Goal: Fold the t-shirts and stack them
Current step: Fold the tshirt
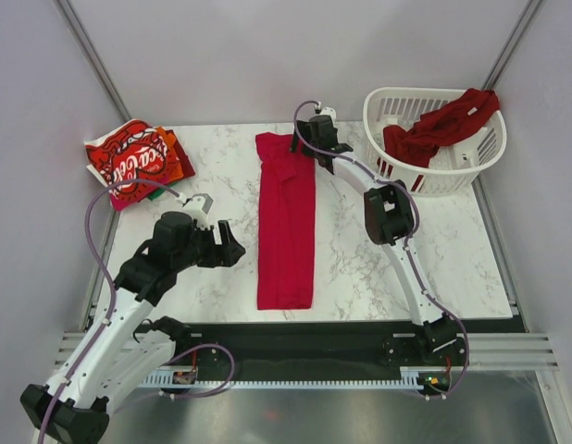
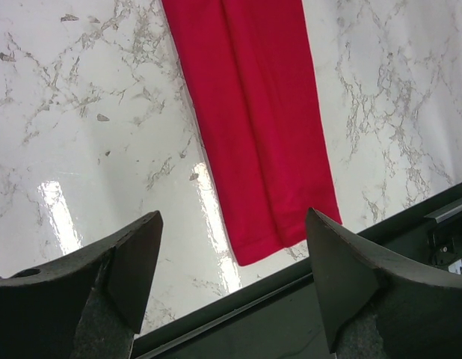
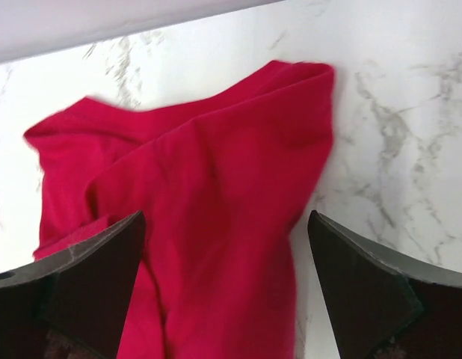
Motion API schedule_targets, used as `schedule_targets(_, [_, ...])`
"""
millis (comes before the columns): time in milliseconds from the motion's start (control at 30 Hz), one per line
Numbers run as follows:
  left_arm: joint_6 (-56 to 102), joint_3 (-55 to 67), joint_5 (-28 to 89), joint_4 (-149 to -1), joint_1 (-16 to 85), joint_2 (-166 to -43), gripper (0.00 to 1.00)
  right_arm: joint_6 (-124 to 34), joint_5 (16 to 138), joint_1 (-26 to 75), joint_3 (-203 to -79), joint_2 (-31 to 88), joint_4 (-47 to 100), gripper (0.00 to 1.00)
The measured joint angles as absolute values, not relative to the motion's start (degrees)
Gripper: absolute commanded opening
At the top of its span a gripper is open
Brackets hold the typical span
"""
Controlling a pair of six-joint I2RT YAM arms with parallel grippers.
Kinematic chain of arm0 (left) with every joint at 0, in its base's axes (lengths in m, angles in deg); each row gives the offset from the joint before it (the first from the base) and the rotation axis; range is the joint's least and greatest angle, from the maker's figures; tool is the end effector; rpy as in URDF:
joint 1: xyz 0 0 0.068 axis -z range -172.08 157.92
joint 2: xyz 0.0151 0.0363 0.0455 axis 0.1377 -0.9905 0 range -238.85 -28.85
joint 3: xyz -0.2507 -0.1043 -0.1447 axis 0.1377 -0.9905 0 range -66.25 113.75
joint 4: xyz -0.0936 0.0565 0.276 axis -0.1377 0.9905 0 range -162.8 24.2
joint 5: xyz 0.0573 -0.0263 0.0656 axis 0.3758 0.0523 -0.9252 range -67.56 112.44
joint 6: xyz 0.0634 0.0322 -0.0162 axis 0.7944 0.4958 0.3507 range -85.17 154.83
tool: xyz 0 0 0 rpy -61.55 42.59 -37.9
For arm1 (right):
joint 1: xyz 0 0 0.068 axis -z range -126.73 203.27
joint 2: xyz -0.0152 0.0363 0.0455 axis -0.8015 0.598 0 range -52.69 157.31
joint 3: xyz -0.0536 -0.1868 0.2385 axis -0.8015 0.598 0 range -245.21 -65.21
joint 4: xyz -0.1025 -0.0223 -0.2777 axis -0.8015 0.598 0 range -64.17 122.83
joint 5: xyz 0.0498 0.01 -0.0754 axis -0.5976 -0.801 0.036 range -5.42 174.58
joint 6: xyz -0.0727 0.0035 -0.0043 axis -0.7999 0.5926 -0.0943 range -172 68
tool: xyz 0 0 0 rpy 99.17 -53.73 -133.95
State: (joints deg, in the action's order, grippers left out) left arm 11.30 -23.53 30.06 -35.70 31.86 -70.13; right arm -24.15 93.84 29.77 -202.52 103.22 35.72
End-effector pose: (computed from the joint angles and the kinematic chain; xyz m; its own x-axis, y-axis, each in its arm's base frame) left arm 0.1653 -0.0822 0.3003 -0.6885 -0.1272 -0.7140 0.2464 0.8849 -0.3953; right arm 0.6442 0.2695 0.1388 -0.5100 0.2811 -0.8130 -0.0291 0.9389 0.3429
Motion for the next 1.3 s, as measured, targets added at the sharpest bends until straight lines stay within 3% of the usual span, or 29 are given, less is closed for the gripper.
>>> schedule_targets(267, [8.48, -23.66, 28.94, -35.70, 31.99, -74.46, 0.77, -28.39, 87.28, 26.07, -185.91, 87.03, 36.62, 0.98])
schedule_targets(567, [-1.83, -28.43, 26.06, -36.20, 41.87, -83.44, 0.77, -24.47, 89.42, 16.11, -144.49, 39.71, 35.05, 0.96])
schedule_targets(700, [-5.72, -28.87, 24.46, -36.75, 47.25, -86.15, 0.77, -18.11, 88.59, 13.22, -124.62, 25.68, 35.85, 0.87])
schedule_targets(1000, [-12.11, -35.40, 22.52, -38.89, 52.36, -86.54, 0.72, -5.11, 81.77, 3.62, -97.72, 15.42, 40.73, 0.71])
schedule_targets(1300, [-15.19, -39.05, 22.45, -40.42, 53.37, -86.43, 0.70, 0.73, 79.52, 1.29, -94.13, 17.35, 33.87, 0.68])
